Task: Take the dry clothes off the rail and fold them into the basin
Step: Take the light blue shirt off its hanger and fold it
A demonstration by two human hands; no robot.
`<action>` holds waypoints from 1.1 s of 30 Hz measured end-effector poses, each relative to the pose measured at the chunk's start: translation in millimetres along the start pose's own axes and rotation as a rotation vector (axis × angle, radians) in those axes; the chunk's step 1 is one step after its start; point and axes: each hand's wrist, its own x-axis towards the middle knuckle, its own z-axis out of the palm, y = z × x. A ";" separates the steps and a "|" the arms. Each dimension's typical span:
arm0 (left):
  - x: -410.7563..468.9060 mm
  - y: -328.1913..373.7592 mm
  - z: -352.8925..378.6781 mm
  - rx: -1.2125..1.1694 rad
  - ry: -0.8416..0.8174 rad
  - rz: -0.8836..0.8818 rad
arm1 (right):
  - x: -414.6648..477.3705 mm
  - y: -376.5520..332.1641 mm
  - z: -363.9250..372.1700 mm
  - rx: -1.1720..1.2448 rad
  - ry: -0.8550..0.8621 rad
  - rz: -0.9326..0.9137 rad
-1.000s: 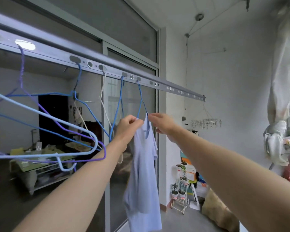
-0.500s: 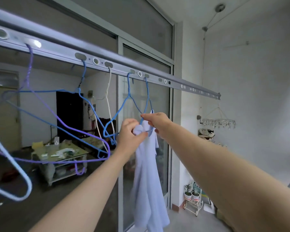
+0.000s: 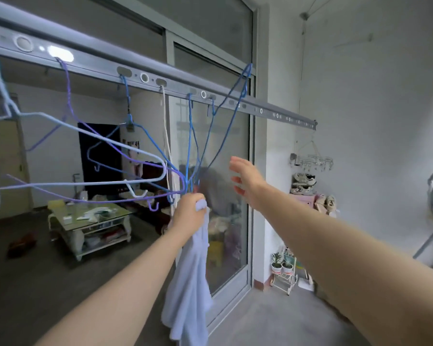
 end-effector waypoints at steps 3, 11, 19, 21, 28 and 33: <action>-10.3 15.0 19.0 -0.187 -0.177 -0.121 | -21.1 25.1 -32.8 -0.199 -0.048 0.021; -72.5 73.2 54.5 -0.625 -0.589 -0.285 | -93.5 111.3 -105.1 -0.612 -0.254 0.198; -147.2 115.7 89.6 -0.632 -0.796 -0.281 | -187.2 154.1 -161.5 -0.620 -0.420 0.402; -159.5 124.1 93.5 -0.634 -0.815 -0.289 | -210.5 160.6 -175.9 -0.653 -0.420 0.431; -198.2 139.4 116.1 -0.518 -0.836 -0.288 | -275.4 190.1 -240.1 -1.322 -0.214 0.435; -212.2 148.6 134.0 -0.500 -0.744 -0.259 | -312.0 203.4 -283.4 -1.479 -0.089 0.594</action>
